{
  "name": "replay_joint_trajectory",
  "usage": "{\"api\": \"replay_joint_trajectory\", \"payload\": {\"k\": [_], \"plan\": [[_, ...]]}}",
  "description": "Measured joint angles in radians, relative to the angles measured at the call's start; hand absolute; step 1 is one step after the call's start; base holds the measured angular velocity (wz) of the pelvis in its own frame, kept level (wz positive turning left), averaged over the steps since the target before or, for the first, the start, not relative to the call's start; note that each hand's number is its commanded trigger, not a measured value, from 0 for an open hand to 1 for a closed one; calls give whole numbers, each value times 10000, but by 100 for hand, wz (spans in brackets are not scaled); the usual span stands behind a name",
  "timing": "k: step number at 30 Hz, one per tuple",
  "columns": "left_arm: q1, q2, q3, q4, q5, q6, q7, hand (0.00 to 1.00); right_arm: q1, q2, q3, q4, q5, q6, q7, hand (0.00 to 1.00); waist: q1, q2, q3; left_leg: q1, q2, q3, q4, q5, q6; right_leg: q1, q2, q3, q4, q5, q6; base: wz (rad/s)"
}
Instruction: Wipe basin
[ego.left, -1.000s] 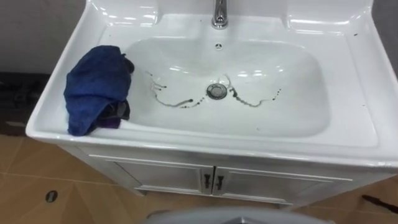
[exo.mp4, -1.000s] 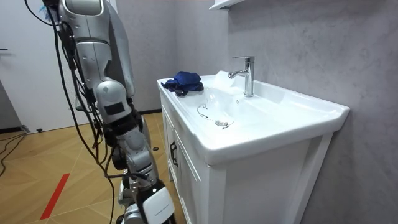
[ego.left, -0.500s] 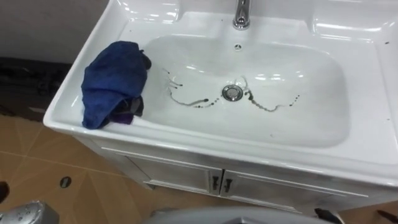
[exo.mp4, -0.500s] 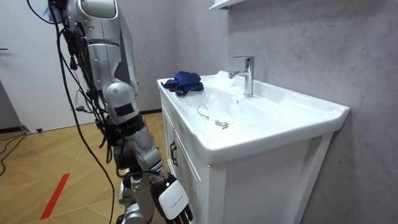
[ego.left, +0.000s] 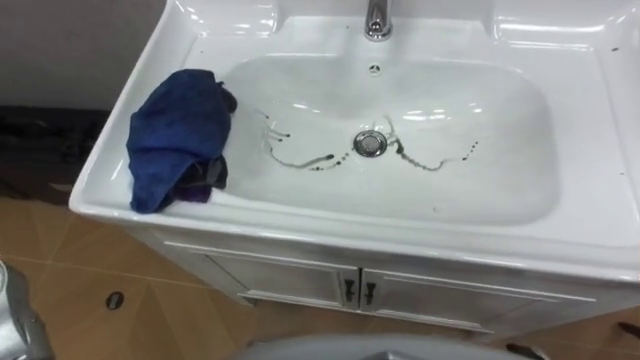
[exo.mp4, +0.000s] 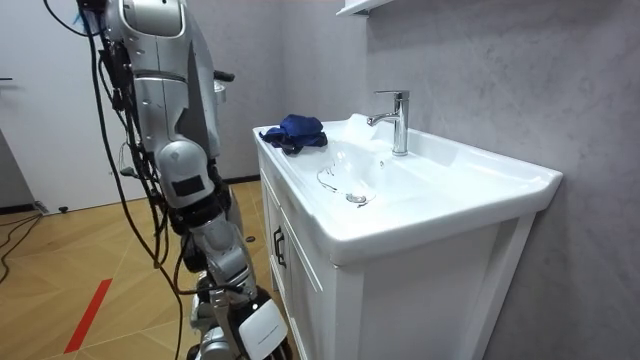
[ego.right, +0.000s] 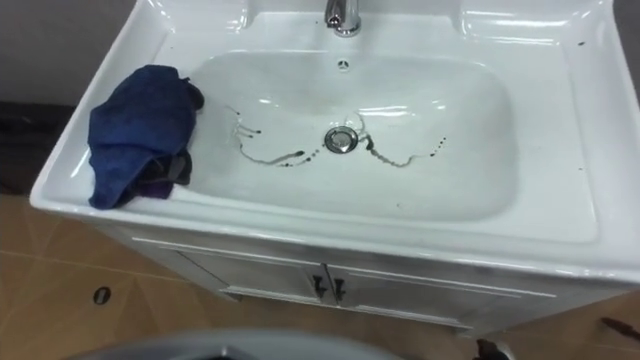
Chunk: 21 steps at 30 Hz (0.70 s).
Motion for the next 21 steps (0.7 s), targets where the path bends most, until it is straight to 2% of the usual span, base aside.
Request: {"api": "replay_joint_trajectory", "payload": {"k": [3, 5, 10, 16, 21], "plan": [[-83, 1, -73, -503, 662, 3, -106, 0, -17, -25, -4, 85, 21, -7, 188, 0, -181, -57, -31, -23, -3, 74, 15, 0, -1, -12, -7, 28, -1, 6, 4, -6], [-91, 6, -360, -964, 1357, 14, -397, 0, 18, -17, 0, 113, 83, -7, 292, 0, -282, -56, -59, -14, -8, 92, 11, 1, -1, -15, -5, 84, 7, 10, 11, -3], [-304, 29, -1090, -1499, 2482, 17, -1225, 0, -105, 39, -8, 464, -77, -46, 385, 0, -370, -146, -24, 100, -7, 310, 4, 1, -1, -9, 8, 342, 65, 10, 13, -14], [-350, 56, -2100, -1878, 3452, 25, -2471, 0, -200, 116, -2, 576, -84, -68, 629, 0, -858, -345, 6, 106, -9, 327, 4, 1, -1, -1, 7, 333, 22, 18, 26, -1], [-351, 73, -2804, -1894, 3621, 74, -3103, 0, -217, 115, -4, 721, -91, -65, 1067, 0, -1094, -429, 46, 213, -5, 609, -4, 0, -1, -9, 20, 555, 21, 32, 46, -12]]}}
